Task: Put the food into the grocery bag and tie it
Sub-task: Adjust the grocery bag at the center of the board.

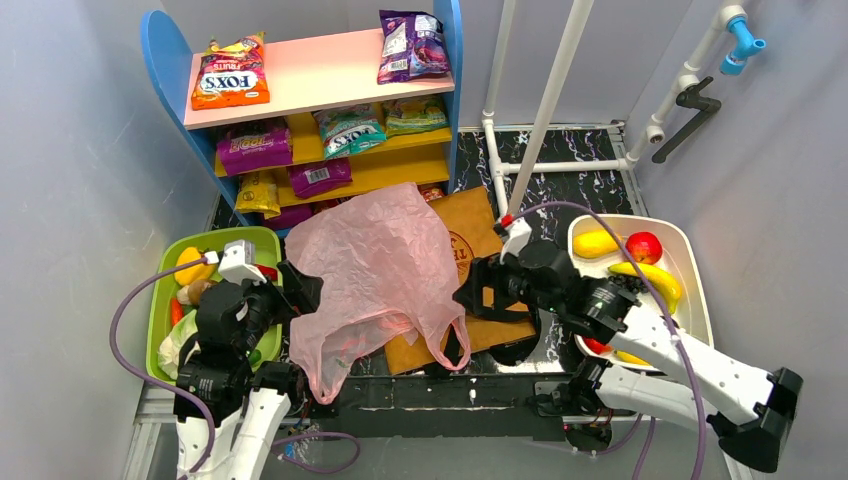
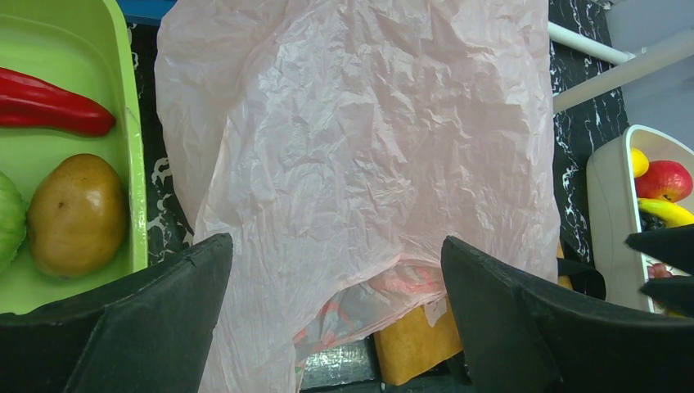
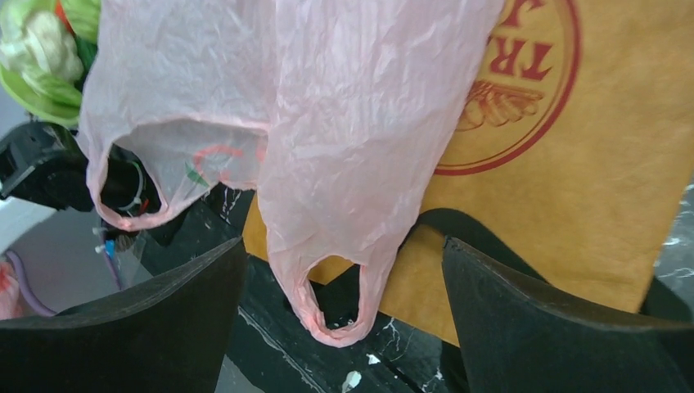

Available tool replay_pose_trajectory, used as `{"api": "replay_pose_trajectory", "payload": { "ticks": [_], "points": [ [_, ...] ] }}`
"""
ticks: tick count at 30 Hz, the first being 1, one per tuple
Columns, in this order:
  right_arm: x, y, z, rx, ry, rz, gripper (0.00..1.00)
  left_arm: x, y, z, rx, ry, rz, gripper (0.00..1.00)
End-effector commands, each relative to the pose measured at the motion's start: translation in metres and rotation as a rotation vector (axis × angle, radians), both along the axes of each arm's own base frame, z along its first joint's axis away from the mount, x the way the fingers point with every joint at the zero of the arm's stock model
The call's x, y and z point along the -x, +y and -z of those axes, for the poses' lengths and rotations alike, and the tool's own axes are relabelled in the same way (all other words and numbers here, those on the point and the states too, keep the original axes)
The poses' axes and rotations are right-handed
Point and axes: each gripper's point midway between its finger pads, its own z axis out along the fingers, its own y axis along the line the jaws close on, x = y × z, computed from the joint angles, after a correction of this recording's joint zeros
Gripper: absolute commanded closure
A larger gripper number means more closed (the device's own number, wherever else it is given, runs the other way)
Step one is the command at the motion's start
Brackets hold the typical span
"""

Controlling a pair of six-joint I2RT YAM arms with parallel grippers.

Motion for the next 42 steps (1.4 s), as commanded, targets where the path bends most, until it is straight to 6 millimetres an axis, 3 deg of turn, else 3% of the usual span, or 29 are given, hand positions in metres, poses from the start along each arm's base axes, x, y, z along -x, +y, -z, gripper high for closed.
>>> {"api": "replay_pose_trajectory", "payload": {
  "ticks": [1,9,20,36,42],
  "points": [
    [-0.002,0.029,0.005,-0.079,0.001,0.023,0.07,-0.003,-0.003,0.003,-0.009,0.009,0.025,0.00],
    [0.023,0.058,0.035,-0.065,0.094,0.024,0.14,-0.003,-0.004,0.004,-0.006,0.014,0.030,0.01],
    [0.031,0.052,0.079,-0.039,0.252,0.164,0.18,-0.002,-0.006,0.003,-0.002,0.001,0.039,0.00],
    [0.034,0.079,0.081,-0.103,0.296,0.174,0.35,-0.002,-0.010,0.002,0.001,-0.001,0.066,0.00],
    [0.027,0.085,0.069,-0.134,0.251,0.174,0.44,-0.001,-0.009,0.000,0.002,-0.017,0.064,0.00]
  ]
}}
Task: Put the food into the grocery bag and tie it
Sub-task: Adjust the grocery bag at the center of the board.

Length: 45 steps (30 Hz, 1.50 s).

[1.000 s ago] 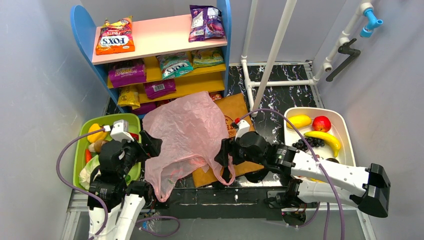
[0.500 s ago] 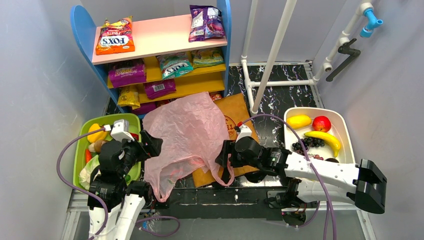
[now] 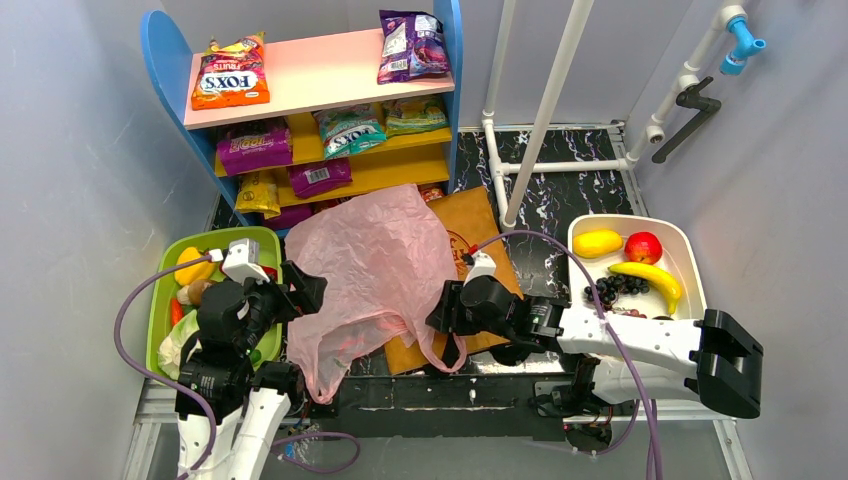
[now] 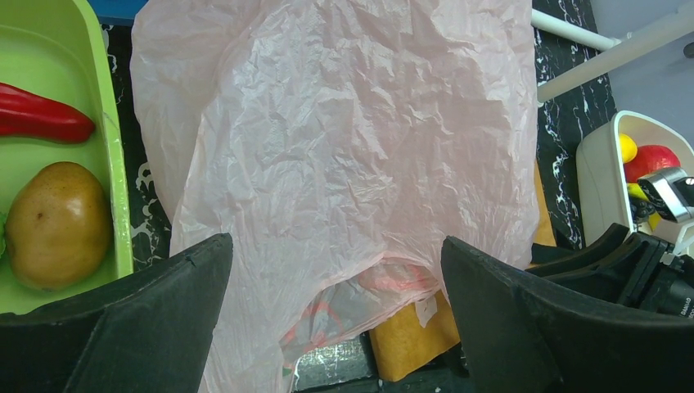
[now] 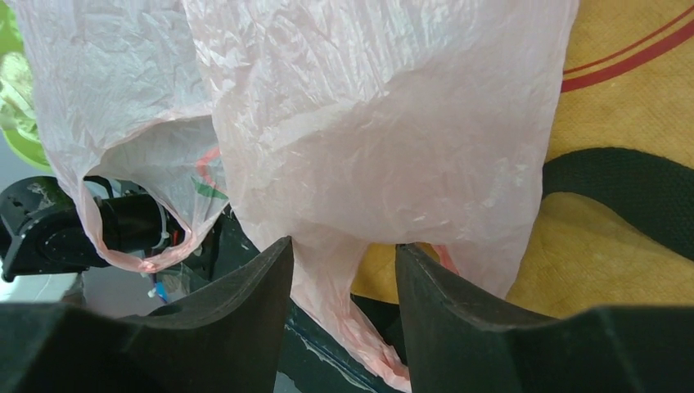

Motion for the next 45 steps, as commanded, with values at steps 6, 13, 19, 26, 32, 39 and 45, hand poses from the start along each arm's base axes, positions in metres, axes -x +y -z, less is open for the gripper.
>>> {"api": "replay_pose_trajectory", "payload": {
  "ticks": [6,13,19,26,32,39,45],
  "points": [
    [-0.019,0.023,-0.029,-0.076,-0.098,0.027,0.72,0.001,-0.002,-0.002,-0.005,-0.018,0.020,0.00],
    [-0.025,0.026,-0.048,-0.093,-0.152,0.019,0.99,0.002,-0.003,-0.003,-0.003,-0.028,0.025,0.01],
    [-0.028,0.023,-0.073,-0.100,-0.220,-0.009,0.99,0.000,-0.013,-0.002,0.008,0.002,0.084,0.01],
    [-0.027,0.025,-0.130,-0.220,-0.260,-0.002,0.99,-0.003,-0.032,-0.016,-0.013,0.028,0.241,0.09],
    [-0.038,0.023,-0.161,-0.242,-0.243,0.093,0.99,-0.012,-0.032,-0.044,-0.033,-0.027,0.238,0.09],
    [-0.050,0.037,-0.190,-0.269,-0.256,0.140,0.99,-0.033,-0.021,-0.043,-0.086,-0.047,0.175,0.07],
    [-0.062,0.048,-0.224,-0.282,-0.307,0.131,0.99,-0.046,-0.024,-0.041,-0.142,-0.109,0.200,0.14]
  ]
}}
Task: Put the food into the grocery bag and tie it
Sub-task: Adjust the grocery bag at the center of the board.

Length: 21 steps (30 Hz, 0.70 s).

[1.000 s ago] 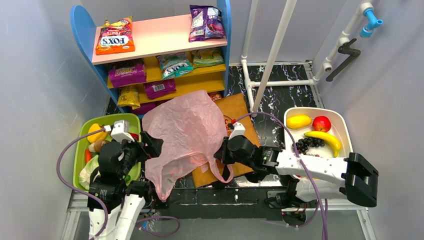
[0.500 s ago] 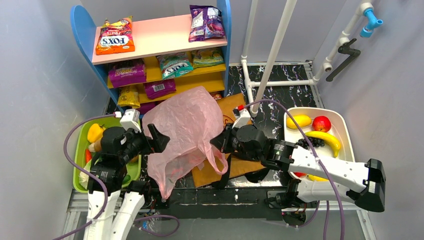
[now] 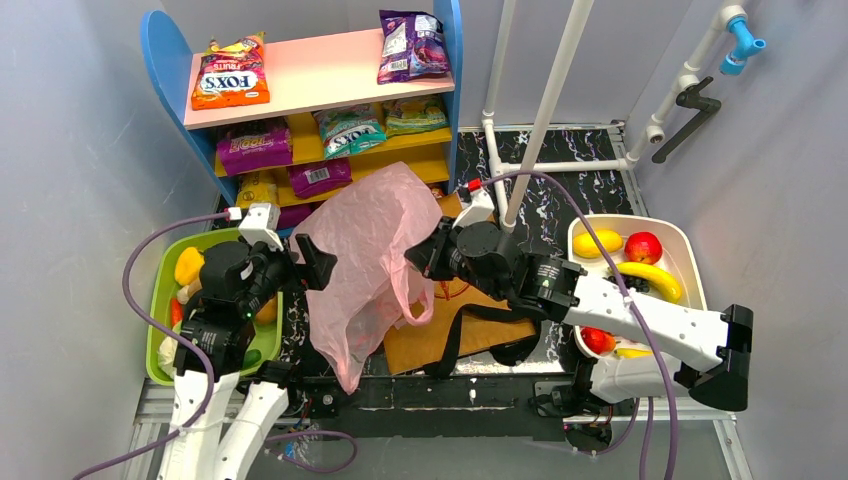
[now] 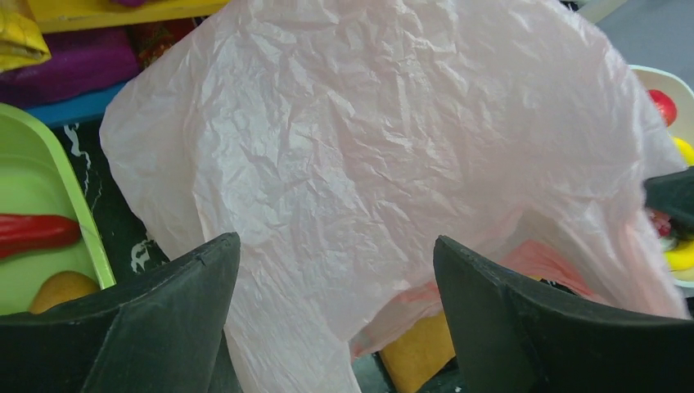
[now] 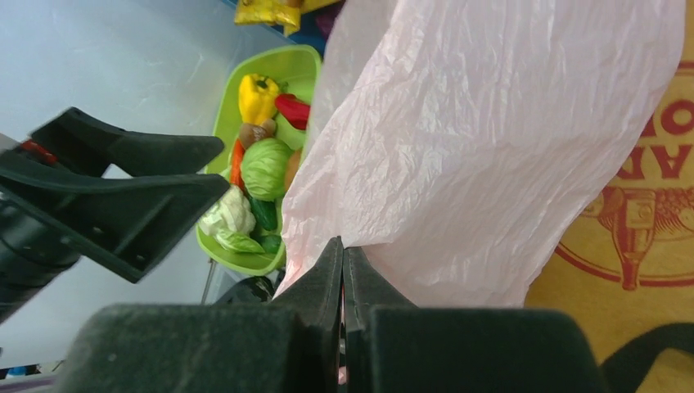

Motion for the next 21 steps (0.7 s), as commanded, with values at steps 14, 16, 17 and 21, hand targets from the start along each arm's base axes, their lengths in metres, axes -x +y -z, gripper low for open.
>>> {"api": "replay_pose_trajectory", "payload": {
  "ticks": [14,16,17,21],
  "points": [
    [-0.023,0.016,-0.090,-0.115,-0.117,-0.011,0.99,-0.005,-0.049,-0.013,-0.064,-0.212,0.265,0.09],
    [-0.024,0.017,-0.092,-0.117,-0.119,-0.014,0.99,-0.004,-0.053,-0.009,-0.072,-0.221,0.283,0.14],
    [-0.025,0.017,-0.092,-0.116,-0.119,-0.016,0.99,-0.002,-0.055,-0.007,-0.076,-0.226,0.293,0.14],
    [-0.028,0.017,-0.093,-0.113,-0.119,-0.016,0.99,0.006,-0.067,-0.007,-0.064,-0.251,0.354,0.14]
  ]
}}
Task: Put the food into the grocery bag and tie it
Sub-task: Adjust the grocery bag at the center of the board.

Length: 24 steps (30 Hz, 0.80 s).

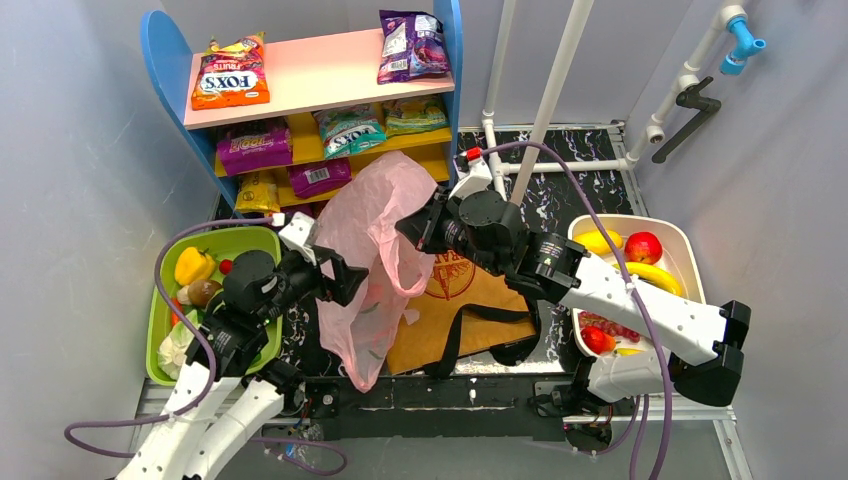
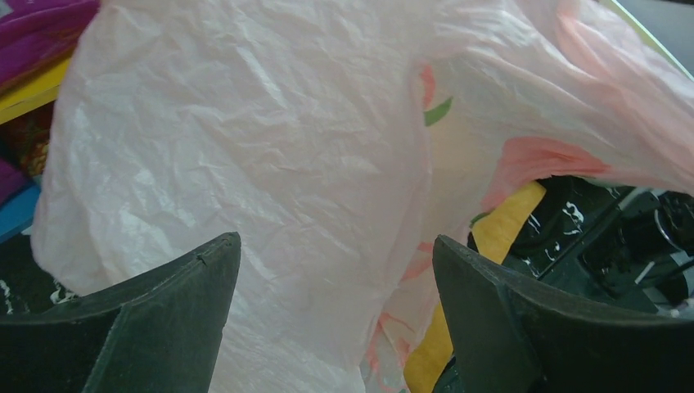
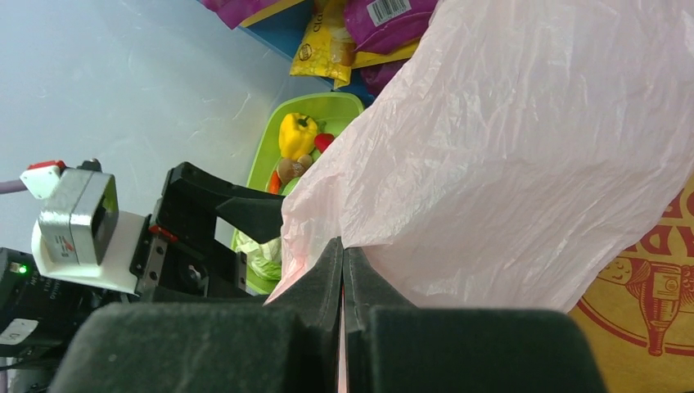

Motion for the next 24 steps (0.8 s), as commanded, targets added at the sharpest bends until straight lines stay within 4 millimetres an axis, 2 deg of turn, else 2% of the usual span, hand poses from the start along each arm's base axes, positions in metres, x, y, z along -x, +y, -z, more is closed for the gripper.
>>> {"api": "replay_pose_trajectory", "payload": {
  "ticks": [1,6,8,11,15,17,18,19,20,21,23,24],
  "points": [
    [-0.005,0.001,-0.029,-0.054,-0.040,-0.005,0.99,0.004,-0.011,-0.007,0.003,-0.066,0.056,0.14],
    [-0.008,0.000,-0.032,-0.057,-0.042,-0.005,0.99,0.004,-0.019,-0.002,-0.034,-0.077,0.075,0.17],
    [-0.008,0.000,-0.034,-0.059,-0.044,-0.009,0.99,0.000,-0.024,-0.002,-0.044,-0.073,0.074,0.24],
    [-0.008,-0.001,-0.034,-0.058,-0.044,-0.013,0.99,-0.011,-0.024,-0.003,-0.058,-0.056,0.017,0.42],
    [-0.006,-0.006,-0.034,-0.056,-0.042,-0.010,0.99,-0.025,-0.026,0.003,-0.094,-0.049,-0.017,0.44],
    [-0.005,-0.010,-0.033,-0.055,-0.040,-0.010,0.99,-0.031,-0.025,0.006,-0.124,-0.045,-0.032,0.49],
    [-0.005,-0.012,-0.032,-0.055,-0.039,-0.009,0.99,-0.033,-0.024,0.006,-0.135,-0.047,-0.040,0.59],
    [-0.004,-0.013,-0.031,-0.054,-0.038,-0.008,0.99,-0.035,-0.023,0.004,-0.142,-0.048,-0.048,0.75],
    [-0.004,-0.015,-0.029,-0.051,-0.036,-0.007,0.99,-0.035,-0.019,-0.001,-0.146,-0.045,-0.067,0.96],
    [-0.004,-0.018,-0.028,-0.044,-0.034,-0.001,0.99,-0.033,-0.016,-0.009,-0.135,-0.028,-0.089,1.00],
    [-0.005,-0.023,-0.023,-0.027,-0.028,0.013,0.99,-0.024,-0.009,-0.028,-0.115,0.006,-0.109,1.00],
    [-0.006,-0.025,-0.021,-0.020,-0.025,0.017,0.99,-0.017,-0.006,-0.044,-0.093,0.015,-0.114,1.00]
  ]
}}
